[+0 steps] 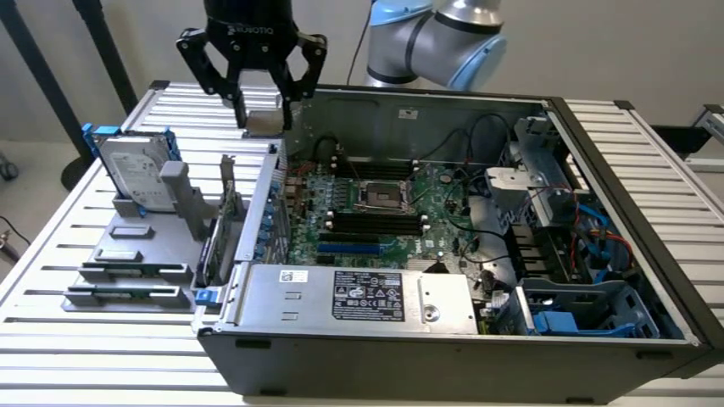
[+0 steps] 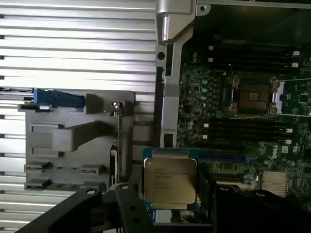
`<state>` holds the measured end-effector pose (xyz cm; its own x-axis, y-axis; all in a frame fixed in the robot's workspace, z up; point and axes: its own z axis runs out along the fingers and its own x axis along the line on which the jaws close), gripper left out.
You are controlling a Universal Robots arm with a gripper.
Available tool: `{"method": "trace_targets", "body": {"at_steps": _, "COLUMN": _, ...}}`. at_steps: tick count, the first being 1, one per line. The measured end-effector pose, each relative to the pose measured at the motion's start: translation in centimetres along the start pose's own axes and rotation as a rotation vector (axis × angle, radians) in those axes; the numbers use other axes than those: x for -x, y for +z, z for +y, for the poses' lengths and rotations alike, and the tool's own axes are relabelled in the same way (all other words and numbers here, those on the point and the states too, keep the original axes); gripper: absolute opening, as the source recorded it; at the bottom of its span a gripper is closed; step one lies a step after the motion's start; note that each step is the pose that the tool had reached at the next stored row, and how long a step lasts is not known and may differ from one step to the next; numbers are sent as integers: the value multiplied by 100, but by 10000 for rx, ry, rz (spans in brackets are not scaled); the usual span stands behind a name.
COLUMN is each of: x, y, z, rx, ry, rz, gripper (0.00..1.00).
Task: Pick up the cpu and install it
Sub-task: 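Pick up the cpu and move it towards the insertion slot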
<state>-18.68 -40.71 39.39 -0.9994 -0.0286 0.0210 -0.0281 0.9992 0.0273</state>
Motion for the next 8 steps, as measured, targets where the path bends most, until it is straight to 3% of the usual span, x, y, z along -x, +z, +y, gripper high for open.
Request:
{"method": "trace_targets", "body": {"at_steps": 3, "x": 135, "y": 7, "z": 33, "rx": -1, "ry": 0, "rz": 0, "gripper": 55}}
{"method": "trace_targets", "body": {"at_steps": 8, "x": 283, "y": 88, "z": 173, "rx": 0, "ry": 1, "rz": -1, "gripper": 55}}
